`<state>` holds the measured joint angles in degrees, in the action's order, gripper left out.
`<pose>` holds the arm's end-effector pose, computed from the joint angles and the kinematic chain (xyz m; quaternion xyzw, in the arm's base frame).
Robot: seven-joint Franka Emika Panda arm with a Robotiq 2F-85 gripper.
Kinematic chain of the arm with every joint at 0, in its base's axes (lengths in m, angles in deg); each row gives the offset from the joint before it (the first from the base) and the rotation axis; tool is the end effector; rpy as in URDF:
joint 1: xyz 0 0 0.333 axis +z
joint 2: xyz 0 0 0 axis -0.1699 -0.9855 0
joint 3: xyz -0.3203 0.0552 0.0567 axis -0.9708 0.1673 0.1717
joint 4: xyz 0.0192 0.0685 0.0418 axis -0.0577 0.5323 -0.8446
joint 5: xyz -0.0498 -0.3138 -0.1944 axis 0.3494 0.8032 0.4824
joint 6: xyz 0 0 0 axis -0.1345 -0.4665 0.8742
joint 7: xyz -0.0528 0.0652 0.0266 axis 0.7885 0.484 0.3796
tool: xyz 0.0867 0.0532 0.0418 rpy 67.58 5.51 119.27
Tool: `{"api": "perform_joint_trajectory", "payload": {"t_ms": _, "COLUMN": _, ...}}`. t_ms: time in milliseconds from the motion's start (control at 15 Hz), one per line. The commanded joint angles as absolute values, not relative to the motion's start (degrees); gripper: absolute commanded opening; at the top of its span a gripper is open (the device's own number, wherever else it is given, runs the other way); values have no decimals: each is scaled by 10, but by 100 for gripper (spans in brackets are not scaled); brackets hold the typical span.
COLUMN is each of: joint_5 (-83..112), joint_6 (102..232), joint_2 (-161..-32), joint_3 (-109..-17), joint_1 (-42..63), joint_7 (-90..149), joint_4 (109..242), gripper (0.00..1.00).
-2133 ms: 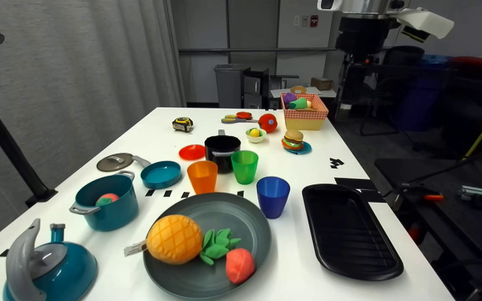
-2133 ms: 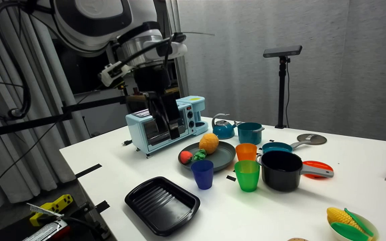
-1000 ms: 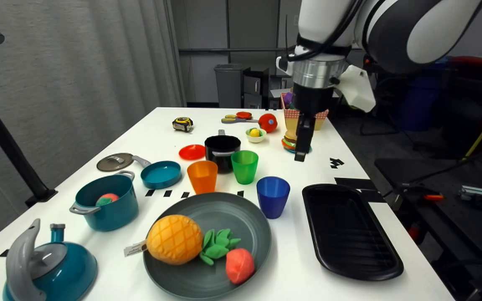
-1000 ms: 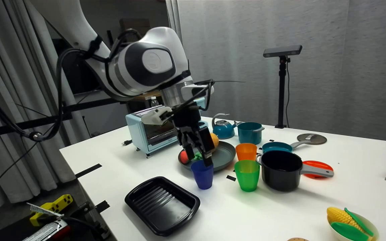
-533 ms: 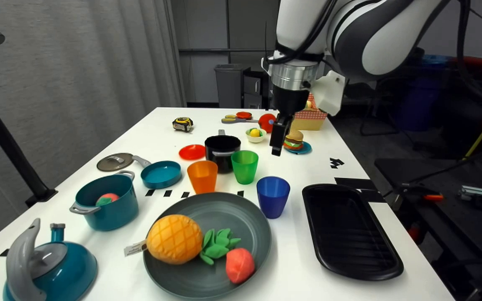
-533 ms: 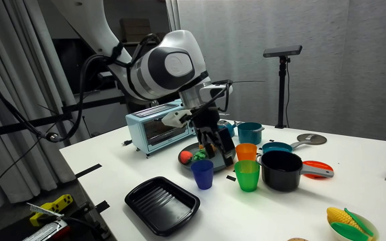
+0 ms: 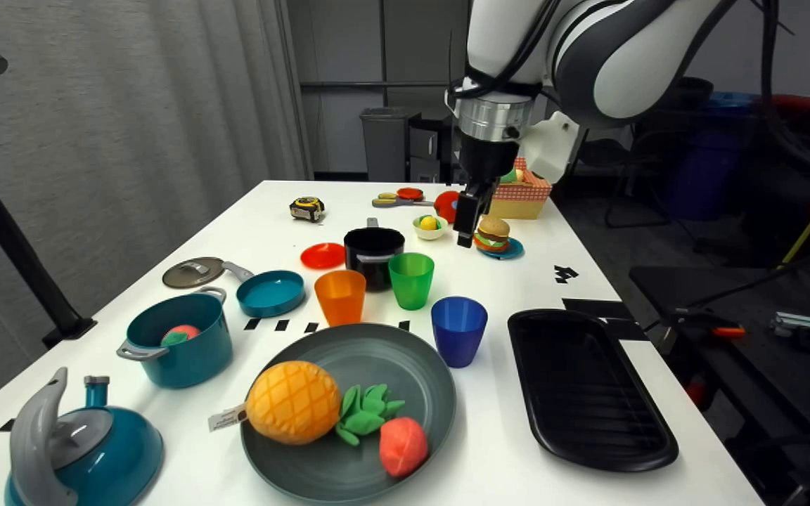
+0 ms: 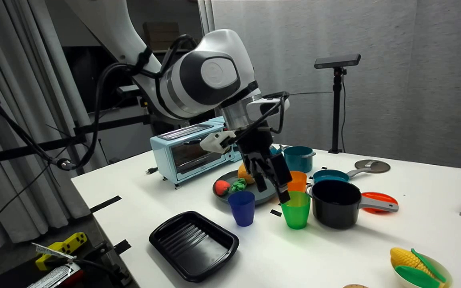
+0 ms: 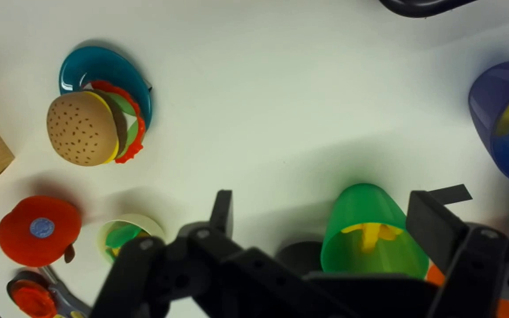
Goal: Pick the green cup and pour the potato fries into the black pot
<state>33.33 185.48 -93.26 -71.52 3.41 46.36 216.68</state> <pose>0.4972 -0.1582 0.2785 0.9751 -0.1799 0.0577 0.1163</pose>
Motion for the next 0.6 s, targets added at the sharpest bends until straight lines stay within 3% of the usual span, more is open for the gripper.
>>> {"api": "perform_joint_trajectory", "payload": {"t_ms": 0, "joint_5": 327, "joint_6": 1854, "joint_2": -933, "joint_3": -725, "joint_1": 44, "joint_7": 458, "joint_4": 2166, "gripper": 100}}
{"api": "perform_joint_trajectory", "payload": {"t_ms": 533, "joint_5": 311, "joint_6": 1887, "joint_2": -1031, "joint_3": -722, "joint_1": 36, "joint_7": 415, "joint_4": 2092, "gripper": 100}}
